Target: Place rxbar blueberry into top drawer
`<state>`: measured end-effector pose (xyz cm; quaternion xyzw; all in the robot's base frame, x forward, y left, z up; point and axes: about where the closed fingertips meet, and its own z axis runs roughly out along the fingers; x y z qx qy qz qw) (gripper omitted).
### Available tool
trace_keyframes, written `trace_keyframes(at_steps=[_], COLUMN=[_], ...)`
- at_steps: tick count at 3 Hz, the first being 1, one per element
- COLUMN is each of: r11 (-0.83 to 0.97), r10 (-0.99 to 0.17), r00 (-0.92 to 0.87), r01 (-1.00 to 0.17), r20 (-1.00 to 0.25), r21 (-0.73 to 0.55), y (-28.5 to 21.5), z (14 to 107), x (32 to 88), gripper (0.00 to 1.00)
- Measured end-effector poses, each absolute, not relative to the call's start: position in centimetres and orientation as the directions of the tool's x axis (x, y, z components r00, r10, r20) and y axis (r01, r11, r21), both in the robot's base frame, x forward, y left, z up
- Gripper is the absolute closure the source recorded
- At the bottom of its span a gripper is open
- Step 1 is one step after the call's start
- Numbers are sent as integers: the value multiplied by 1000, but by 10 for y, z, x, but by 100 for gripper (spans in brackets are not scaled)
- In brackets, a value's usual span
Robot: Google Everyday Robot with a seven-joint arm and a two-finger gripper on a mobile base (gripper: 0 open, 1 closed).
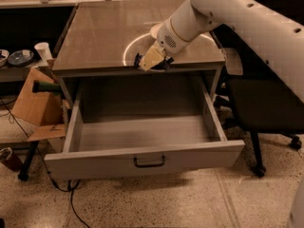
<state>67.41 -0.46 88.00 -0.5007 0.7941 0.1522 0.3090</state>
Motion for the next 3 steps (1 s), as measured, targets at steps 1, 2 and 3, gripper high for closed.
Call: trace_keyframes(at_steps=[1,2,3], r11=[433,423,394], r10=[-711,-711,-717], r00=[-286,-280,-276], r01=[-898,-903,-918], r20=[-642,-645,-640], r21=[-80,-74,-46], y=[-4,1,-15], z=[877,872,844], x=[676,680,673], gripper=[100,100,100])
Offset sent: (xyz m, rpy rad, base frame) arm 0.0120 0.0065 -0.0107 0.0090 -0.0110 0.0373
